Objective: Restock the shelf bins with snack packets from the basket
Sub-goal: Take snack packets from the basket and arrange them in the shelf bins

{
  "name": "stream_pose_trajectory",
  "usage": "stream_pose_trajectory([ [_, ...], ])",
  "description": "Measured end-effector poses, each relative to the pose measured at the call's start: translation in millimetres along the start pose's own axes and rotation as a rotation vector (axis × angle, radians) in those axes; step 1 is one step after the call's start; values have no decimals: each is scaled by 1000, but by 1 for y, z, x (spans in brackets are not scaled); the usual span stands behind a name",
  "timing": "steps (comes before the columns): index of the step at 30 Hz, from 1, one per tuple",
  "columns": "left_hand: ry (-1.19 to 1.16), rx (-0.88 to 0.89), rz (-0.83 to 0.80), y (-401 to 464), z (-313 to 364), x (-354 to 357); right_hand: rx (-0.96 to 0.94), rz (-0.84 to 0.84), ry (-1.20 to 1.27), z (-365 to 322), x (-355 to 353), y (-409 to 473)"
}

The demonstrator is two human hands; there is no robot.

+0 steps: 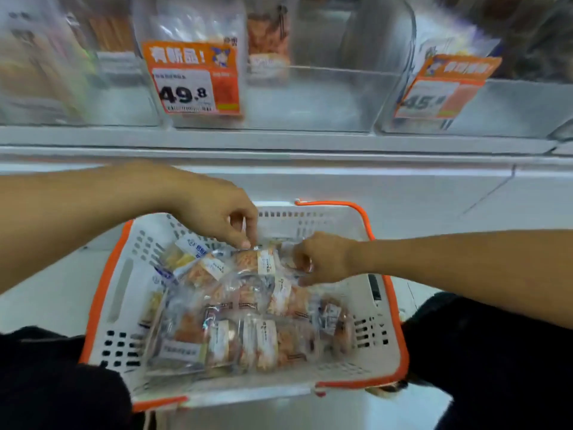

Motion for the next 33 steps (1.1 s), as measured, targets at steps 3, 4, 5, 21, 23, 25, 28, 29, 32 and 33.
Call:
stream_pose_trajectory([
  [3,90,3,-68,14,20,27,153,-427,-77,39,106,-30],
  [4,119,11,-84,18,27,34,145,-470,-129,46,121,-36],
  [5,137,22,-108,21,33,42,126,-502,-200,52,131,-40],
  [21,26,-95,-81,9,5,21,-60,-366,149,39,16,-7],
  [23,-56,-125,-32,6,-1,11,38,-336,523,31,-39,-19],
  [25,-402,-101,62,5,1,-4,61,-313,794,19,-85,-31],
  [28,-898,-25,244,-4,2,-41,33,-218,894,8,-135,-36],
  [29,-982,-18,298,-9,0,-51,39,-172,881,7,-150,-35],
  [32,-1188,-14,458,-23,-13,-74,47,-53,889,0,-198,-25],
  [33,-1252,-9,506,-29,-17,-80,43,-12,920,-2,-214,-21],
])
Point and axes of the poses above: each hand's wrist, its own y-axis towards the middle knuckle, its own x-axis out of the palm, z = x × y, the point moved 10 cm from there along y, towards the middle knuckle, and after that the axes turned 5 degrees about z, right-handed, at the moved point
